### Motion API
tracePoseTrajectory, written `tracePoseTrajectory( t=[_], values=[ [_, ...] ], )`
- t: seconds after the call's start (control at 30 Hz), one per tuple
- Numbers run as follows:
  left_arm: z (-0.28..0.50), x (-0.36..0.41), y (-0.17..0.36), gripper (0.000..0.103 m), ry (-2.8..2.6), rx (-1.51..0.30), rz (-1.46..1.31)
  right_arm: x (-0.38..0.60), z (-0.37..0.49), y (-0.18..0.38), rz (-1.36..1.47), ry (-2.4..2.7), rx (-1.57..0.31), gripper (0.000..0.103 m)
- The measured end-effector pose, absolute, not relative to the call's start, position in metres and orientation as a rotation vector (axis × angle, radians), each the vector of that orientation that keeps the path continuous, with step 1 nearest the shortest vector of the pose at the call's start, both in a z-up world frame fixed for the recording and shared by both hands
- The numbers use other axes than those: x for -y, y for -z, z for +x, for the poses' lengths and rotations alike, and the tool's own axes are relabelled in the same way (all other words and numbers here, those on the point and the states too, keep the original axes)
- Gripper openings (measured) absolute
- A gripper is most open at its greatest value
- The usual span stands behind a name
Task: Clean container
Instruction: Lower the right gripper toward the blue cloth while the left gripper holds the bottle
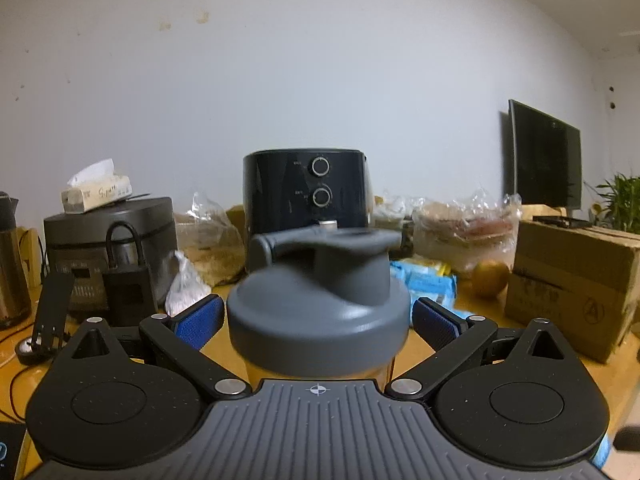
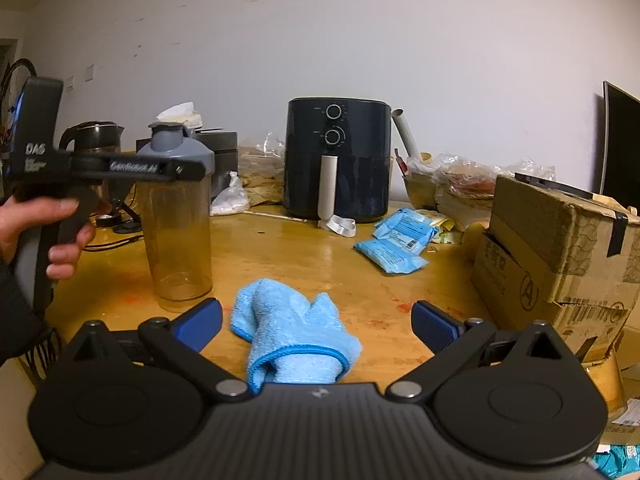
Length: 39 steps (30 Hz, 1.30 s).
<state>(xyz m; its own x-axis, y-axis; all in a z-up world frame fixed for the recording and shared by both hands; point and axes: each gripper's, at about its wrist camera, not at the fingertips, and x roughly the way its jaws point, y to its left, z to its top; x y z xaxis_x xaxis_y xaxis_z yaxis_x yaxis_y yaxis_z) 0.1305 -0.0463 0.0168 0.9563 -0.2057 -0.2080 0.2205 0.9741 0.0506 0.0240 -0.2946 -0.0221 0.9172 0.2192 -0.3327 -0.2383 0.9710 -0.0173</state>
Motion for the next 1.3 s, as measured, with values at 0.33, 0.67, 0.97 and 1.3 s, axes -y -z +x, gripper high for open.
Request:
tracePoseTrajectory(
  t=[0.33,0.67,0.97,1.3],
  values=[
    [0.136,0.050,-0.020,0.095,0.197,-0.188,0.047,0.286,0.034,0.017,-0.101,-0.255,-0.341,0.103],
    [0.138,0.045,-0.019,0.095,0.179,-0.168,0.002,0.277,0.053,0.011,-0.159,-0.288,-0.377,0.103],
    [0.132,0.050,-0.014,0.095,0.179,-0.137,0.038,0.271,0.070,0.008,-0.187,-0.322,-0.441,0.103],
    [0.131,0.051,-0.013,0.095,0.179,-0.132,0.049,0.262,0.089,0.003,-0.233,-0.395,-0.530,0.103]
  ],
)
